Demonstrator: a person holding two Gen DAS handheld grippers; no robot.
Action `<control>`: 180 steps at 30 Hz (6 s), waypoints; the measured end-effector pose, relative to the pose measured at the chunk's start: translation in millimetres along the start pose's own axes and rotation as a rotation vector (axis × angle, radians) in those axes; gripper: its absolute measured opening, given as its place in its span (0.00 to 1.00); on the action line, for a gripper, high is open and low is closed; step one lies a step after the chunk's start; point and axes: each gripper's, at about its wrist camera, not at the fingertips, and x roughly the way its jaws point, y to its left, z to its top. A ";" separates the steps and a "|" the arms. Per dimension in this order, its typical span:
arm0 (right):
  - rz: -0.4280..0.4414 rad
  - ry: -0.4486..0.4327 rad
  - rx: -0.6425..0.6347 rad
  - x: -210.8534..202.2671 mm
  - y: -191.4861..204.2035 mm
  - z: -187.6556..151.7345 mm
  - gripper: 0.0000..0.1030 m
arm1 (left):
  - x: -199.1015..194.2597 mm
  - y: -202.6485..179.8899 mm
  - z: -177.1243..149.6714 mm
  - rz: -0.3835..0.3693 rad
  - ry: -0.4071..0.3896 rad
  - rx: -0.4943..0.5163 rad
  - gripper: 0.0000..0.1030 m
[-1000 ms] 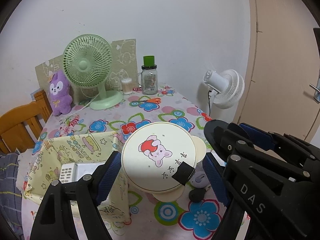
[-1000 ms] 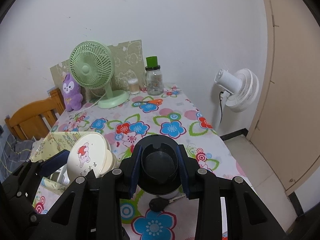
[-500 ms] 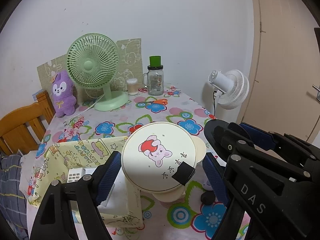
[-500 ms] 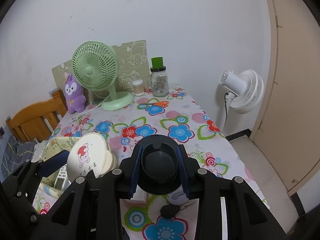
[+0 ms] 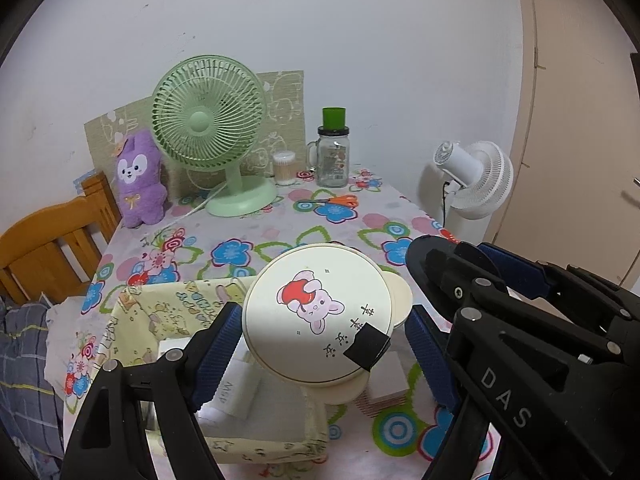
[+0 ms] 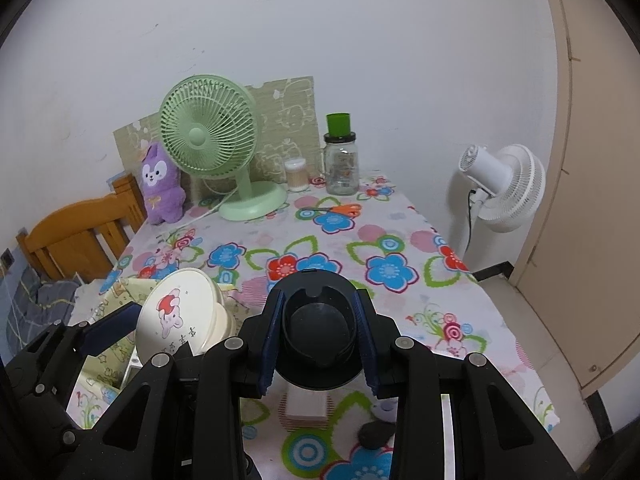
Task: Organize rigid objects
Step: 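Lift and carry the coaster in the left tool while the right tool carries the holder to the box, then lower the coaster into the yellow box with the left tool while the right tool lowers the holder in, then open and withdraw both tools up out of the yellow box, then move the left tool to the white cube while the right tool approaches the white puck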
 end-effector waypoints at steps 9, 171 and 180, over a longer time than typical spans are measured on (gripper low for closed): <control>0.023 0.017 -0.021 13.1 29.3 1.0 0.37 | 4.3 26.6 -2.3 0.018 0.005 -0.015 0.81; -0.046 0.000 -0.040 -8.6 -66.3 -41.2 0.87 | 24.5 -81.1 -39.0 -0.028 0.023 -0.045 1.00; -0.074 0.017 -0.041 10.6 -81.1 -58.0 0.87 | 47.8 -91.5 -54.3 -0.019 0.062 -0.044 1.00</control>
